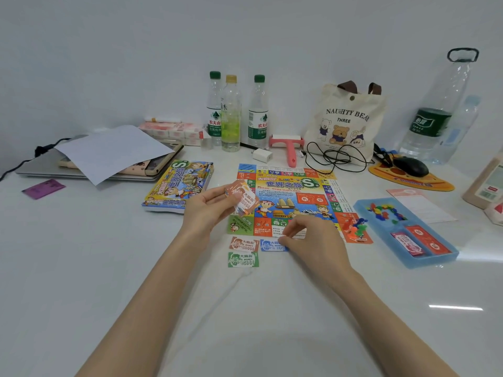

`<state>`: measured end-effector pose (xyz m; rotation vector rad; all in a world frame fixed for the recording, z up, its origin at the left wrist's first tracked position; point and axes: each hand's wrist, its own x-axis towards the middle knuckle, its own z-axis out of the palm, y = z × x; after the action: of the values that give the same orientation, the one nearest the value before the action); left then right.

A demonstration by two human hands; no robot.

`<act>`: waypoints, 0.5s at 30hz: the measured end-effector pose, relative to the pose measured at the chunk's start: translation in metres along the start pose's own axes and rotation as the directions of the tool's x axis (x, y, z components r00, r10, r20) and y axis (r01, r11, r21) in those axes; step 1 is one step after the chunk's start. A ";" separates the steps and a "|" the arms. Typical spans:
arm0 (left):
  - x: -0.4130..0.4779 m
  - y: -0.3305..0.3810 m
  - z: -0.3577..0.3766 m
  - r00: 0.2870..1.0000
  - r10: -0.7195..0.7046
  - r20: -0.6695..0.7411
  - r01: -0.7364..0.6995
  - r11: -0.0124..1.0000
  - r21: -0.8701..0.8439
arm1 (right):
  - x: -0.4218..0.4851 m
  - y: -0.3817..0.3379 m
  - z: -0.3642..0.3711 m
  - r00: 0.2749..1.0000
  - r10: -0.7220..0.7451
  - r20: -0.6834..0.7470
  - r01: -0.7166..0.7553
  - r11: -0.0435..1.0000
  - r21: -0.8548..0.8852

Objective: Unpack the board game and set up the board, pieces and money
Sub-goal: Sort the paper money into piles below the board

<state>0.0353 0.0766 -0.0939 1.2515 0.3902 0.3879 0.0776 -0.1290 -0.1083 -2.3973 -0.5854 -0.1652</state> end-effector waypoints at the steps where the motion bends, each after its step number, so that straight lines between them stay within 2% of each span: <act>1: 0.000 0.000 0.000 1.000 0.003 -0.001 -0.003 1.000 0.002 | -0.001 -0.001 -0.001 1.000 -0.014 -0.016 0.014 1.000 -0.026; 4: -0.001 0.002 0.001 1.000 0.008 -0.008 -0.008 1.000 -0.003 | -0.003 -0.004 -0.002 0.995 -0.102 -0.023 0.101 0.994 -0.031; 6: -0.001 0.002 0.001 1.000 0.010 -0.010 -0.010 1.000 -0.013 | -0.008 -0.008 0.000 0.974 -0.217 0.059 0.218 0.976 -0.003; 10: -0.001 0.002 -0.001 0.999 0.038 0.000 -0.038 0.999 -0.020 | -0.018 -0.015 0.008 0.864 -0.452 0.220 0.465 0.885 -0.009; 12: -0.001 0.002 -0.001 0.999 0.042 0.004 -0.042 0.999 -0.028 | -0.020 -0.016 0.008 0.828 -0.492 0.269 0.518 0.855 -0.034; 15: 0.000 0.002 -0.002 0.999 0.036 -0.001 -0.036 0.999 -0.021 | -0.021 -0.019 0.005 0.809 -0.470 0.354 0.518 0.854 -0.051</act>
<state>0.0337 0.0788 -0.0921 1.2391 0.3630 0.4221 0.0502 -0.1203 -0.1068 -2.3723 -1.4065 -0.0256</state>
